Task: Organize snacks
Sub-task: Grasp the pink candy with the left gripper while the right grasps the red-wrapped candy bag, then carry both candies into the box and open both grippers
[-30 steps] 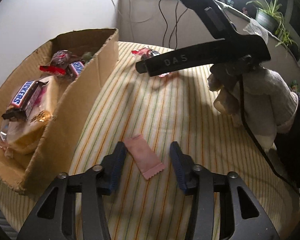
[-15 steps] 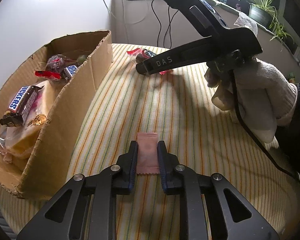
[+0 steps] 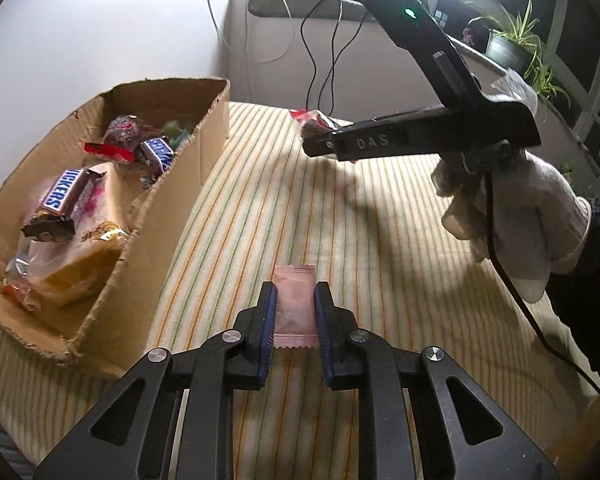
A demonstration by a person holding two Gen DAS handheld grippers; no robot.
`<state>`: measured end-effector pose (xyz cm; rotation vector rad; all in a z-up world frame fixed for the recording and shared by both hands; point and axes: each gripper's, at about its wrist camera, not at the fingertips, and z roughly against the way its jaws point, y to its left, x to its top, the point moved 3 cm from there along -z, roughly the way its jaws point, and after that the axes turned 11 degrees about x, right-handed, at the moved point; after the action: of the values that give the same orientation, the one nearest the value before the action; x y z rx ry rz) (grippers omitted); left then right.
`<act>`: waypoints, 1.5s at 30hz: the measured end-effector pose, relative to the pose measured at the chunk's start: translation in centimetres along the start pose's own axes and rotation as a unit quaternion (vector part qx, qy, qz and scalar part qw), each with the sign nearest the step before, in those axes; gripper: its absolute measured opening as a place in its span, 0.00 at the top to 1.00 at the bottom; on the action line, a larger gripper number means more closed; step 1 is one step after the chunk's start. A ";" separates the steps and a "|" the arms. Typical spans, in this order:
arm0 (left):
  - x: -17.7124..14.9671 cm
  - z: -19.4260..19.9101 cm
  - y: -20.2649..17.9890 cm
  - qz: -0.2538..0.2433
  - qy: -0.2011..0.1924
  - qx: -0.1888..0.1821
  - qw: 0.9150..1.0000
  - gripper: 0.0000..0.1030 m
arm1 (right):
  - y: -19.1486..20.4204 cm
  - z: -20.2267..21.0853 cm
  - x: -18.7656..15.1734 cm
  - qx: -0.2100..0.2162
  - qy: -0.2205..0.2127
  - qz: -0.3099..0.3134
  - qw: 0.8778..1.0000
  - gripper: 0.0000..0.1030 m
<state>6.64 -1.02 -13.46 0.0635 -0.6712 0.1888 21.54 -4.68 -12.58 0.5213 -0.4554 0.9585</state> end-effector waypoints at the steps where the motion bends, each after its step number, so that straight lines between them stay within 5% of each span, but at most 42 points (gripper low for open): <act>1: 0.0 0.2 0.0 0.000 -0.003 -0.003 1.000 0.83 | 0.0 0.4 -0.1 -0.001 -0.003 -0.002 1.000 0.65; 12: 1.2 3.6 3.3 0.007 -0.051 -0.006 0.999 0.83 | 1.9 3.0 0.6 -0.011 -0.030 -0.006 0.999 0.65; 28: 2.4 5.9 13.2 0.038 -0.101 0.056 0.993 0.83 | 9.2 2.5 4.5 0.003 -0.036 0.034 0.999 0.65; 45: 3.4 5.5 15.4 0.043 -0.111 0.067 0.991 0.83 | 13.5 -0.6 6.8 0.021 -0.019 0.060 0.998 0.65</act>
<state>2.93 13.98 -7.08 0.1865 -0.8826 0.3135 13.50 6.41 -6.21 0.5560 -0.5057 1.0763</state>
